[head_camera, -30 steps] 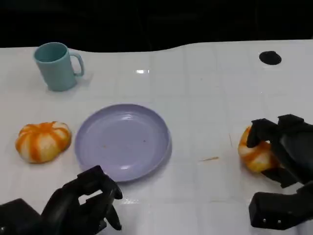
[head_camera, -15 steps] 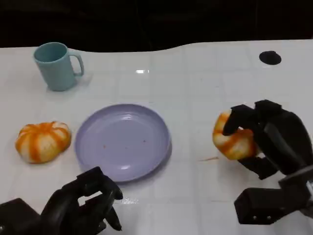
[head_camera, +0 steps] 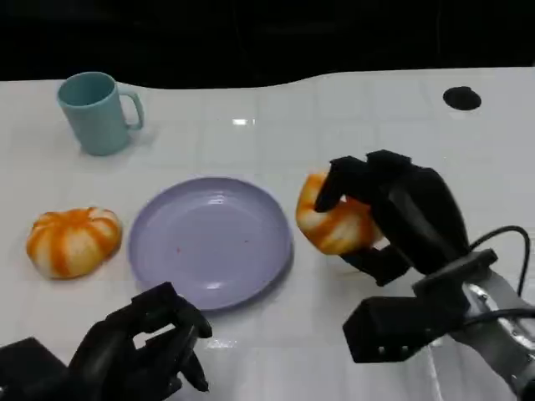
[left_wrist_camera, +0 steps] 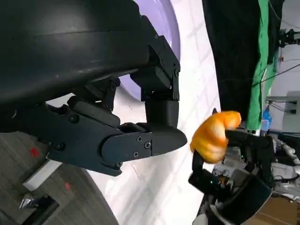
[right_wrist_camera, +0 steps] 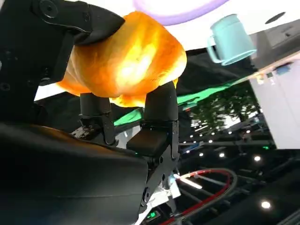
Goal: Grasp the bread from the table and place it into the plate.
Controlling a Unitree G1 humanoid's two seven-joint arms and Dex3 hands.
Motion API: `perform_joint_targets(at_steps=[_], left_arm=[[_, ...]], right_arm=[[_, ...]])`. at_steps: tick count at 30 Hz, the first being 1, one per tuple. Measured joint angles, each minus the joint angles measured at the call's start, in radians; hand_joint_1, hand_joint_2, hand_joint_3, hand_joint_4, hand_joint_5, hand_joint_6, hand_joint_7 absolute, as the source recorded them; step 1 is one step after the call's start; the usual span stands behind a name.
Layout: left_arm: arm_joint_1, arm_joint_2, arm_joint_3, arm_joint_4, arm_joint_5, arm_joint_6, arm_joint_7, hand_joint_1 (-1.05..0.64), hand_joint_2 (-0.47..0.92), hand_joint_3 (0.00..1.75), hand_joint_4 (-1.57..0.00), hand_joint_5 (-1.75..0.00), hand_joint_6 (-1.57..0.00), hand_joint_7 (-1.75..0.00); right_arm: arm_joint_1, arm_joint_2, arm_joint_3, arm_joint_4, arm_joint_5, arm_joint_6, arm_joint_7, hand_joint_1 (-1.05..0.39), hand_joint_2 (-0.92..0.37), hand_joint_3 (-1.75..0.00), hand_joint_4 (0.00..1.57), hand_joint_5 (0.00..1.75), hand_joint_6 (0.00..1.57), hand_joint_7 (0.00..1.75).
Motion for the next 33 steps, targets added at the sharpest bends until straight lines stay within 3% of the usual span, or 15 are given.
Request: perform_joint_targets(at_steps=[3,7,15,24,30,33], left_arm=[[0.001,0.001,0.0,-0.001,0.0,0.0,0.0,-0.51,0.92,0.5,-0.69,-1.72,-0.65,-1.38],[0.004,0.001,0.0,-0.005,-0.003,0.0,0.0,-0.51,0.92,0.49,-0.69,-1.71,-0.65,-1.37],[0.013,0.003,-0.001,-0.014,-0.005,0.001,0.0,-0.51,0.92,0.48,-0.69,-1.69,-0.66,-1.35],[0.017,0.004,-0.002,-0.02,-0.004,0.001,0.0,-0.5,0.92,0.46,-0.7,-1.67,-0.67,-1.33],[0.021,0.004,-0.004,-0.021,-0.004,0.001,0.0,-0.48,0.92,0.46,-0.7,-1.66,-0.67,-1.32],[0.024,0.004,-0.005,-0.024,-0.004,0.001,0.0,-0.49,0.92,0.46,-0.7,-1.66,-0.68,-1.31]], right_arm=[[-0.029,0.028,0.018,0.029,0.0,0.014,0.01,-0.09,-0.19,-1.44,1.04,1.75,0.85,1.6],[-0.075,0.066,0.041,0.096,0.003,0.02,0.034,-0.14,-0.24,-1.44,1.04,1.75,0.82,1.67],[-0.187,0.164,0.087,0.297,0.003,0.013,0.017,-0.17,-0.3,-1.33,1.01,1.75,0.77,1.73],[-0.302,0.279,0.1,0.487,0.03,0.02,0.018,-0.16,-0.29,-1.33,0.98,1.75,0.76,1.65],[-0.346,0.338,0.088,0.575,0.074,0.052,0.047,-0.15,-0.43,-1.04,0.86,1.75,0.87,1.03],[-0.357,0.357,0.077,0.608,0.1,0.075,0.08,-0.23,-0.64,-0.64,0.67,1.31,0.79,0.69]])
